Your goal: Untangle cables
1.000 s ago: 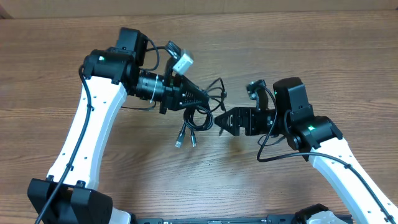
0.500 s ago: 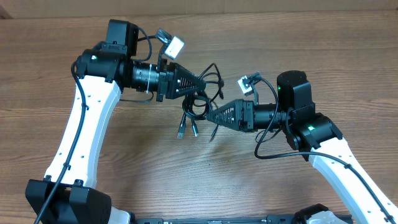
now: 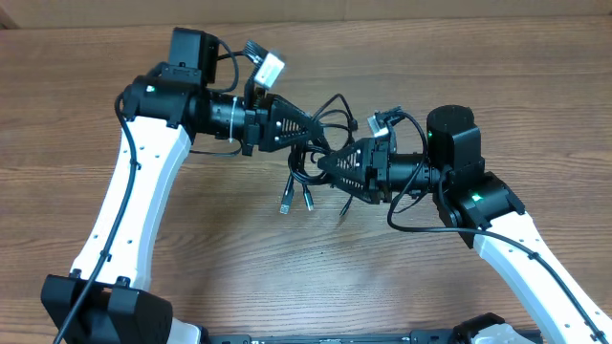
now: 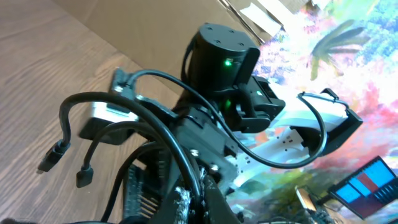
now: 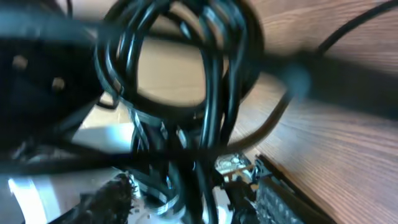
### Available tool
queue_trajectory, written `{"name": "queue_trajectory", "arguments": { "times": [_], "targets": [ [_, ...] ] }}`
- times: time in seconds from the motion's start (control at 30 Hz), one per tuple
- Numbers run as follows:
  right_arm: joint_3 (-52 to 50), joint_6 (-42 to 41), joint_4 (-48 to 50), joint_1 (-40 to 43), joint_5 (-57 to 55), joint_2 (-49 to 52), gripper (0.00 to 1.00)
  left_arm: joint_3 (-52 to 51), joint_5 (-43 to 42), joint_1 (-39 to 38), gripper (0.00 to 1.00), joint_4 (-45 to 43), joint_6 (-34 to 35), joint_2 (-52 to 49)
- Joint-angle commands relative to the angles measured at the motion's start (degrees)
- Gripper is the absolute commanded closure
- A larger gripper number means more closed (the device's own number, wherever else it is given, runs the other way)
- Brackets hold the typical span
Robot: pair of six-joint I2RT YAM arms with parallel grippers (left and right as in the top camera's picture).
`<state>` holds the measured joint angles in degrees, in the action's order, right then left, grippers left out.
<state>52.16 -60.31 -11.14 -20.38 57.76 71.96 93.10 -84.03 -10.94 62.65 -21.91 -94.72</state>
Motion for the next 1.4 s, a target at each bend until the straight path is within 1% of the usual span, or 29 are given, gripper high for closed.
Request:
{"name": "queue_trajectory", "arguments": {
  "times": [0.0,0.1,0.13,0.17,0.23,0.27,0.37,0.4,0.5,0.57,0.73,0.8,0.87,0.93,1.03,1.07,1.1,1.13,1.17,1.3,1.37],
  "targets": [
    [0.4,-4.2,0.4,-0.3,-4.6,-0.2,0.41,1.6,-2.3,-1.0,0.96,-0.3,0.7,1.1],
    [0.4,-4.7,0.4,-0.2,-7.4,-0.2,0.47,1.6,-2.4,-1.6,0.96,-0.3,0.7,1.1],
    [0.4,-4.6,0.4,-0.3,-7.9,-0.2,0.55,1.6,-2.4,-1.8,0.96,-0.3,0.7,1.1],
    [0.4,-4.6,0.4,-0.2,-8.3,-0.2,0.72,1.6,-2.1,-2.0,0.96,-0.3,0.7,1.1],
    [0.4,-4.3,0.3,-0.2,-8.7,-0.2,0.94,1.6,1.0,-2.5,0.96,-0.3,1.0,1.1],
    [0.4,-3.8,0.3,-0.2,-8.7,-0.2,0.96,1.6,3.4,-2.6,0.96,-0.3,1.8,1.1],
    [0.4,-0.4,-0.9,-0.2,-8.7,-0.2,0.96,1.6,12.2,-2.6,0.96,0.1,7.3,1.1],
    [0.4,0.5,-1.8,-0.2,-8.9,-0.2,0.96,1.6,13.7,-2.6,0.96,0.1,8.4,1.1],
    [0.4,2.4,-5.2,-0.2,-9.4,-0.2,0.96,1.6,14.3,-2.4,0.96,-0.2,8.9,1.1],
    [0.4,4.4,-6.5,-0.2,-9.3,-0.2,0.96,1.6,17.0,-2.4,0.96,-0.1,9.5,1.1],
    [0.4,8.2,-8.2,-0.2,-9.1,-0.2,0.96,1.6,31.3,-1.8,0.96,0.5,16.4,1.1],
    [0.4,8.4,-8.6,-0.2,-8.5,-0.2,0.96,1.6,36.7,-1.7,0.96,0.6,19.7,1.1],
    [0.4,8.9,-8.7,-0.2,-7.5,-0.2,0.96,1.6,41.9,-1.7,0.94,0.8,21.5,1.1],
    [0.4,11.3,-8.5,-0.2,-6.1,-0.2,0.96,1.6,46.7,-1.7,0.91,1.4,22.9,1.1],
    [0.4,15.6,-8.6,-0.2,-4.9,-0.2,0.96,1.6,50.4,-1.7,0.86,2.3,23.4,1.1],
    [0.4,17.1,-8.8,-0.2,-4.9,-0.2,0.96,1.6,50.8,-1.7,0.79,2.6,23.5,1.1],
    [0.4,18.5,-8.9,-0.2,-4.9,-0.2,0.96,1.6,51.2,-1.7,0.21,3.0,23.5,1.1],
    [0.4,20.0,-9.0,-0.2,-5.0,-0.2,0.96,1.6,51.4,-1.7,0.06,3.3,23.5,1.1],
    [0.4,21.4,-9.0,-0.2,-5.0,-0.2,0.96,1.6,51.5,-1.6,0.04,3.5,23.4,1.1],
    [0.4,25.2,-8.9,-0.2,-5.0,-0.2,0.96,1.6,51.5,-1.4,0.0,4.5,23.2,1.1],
    [0.4,27.1,-8.8,-0.2,-5.0,-0.2,0.96,1.6,51.6,-1.4,0.0,5.3,23.2,1.1]
  ]
}}
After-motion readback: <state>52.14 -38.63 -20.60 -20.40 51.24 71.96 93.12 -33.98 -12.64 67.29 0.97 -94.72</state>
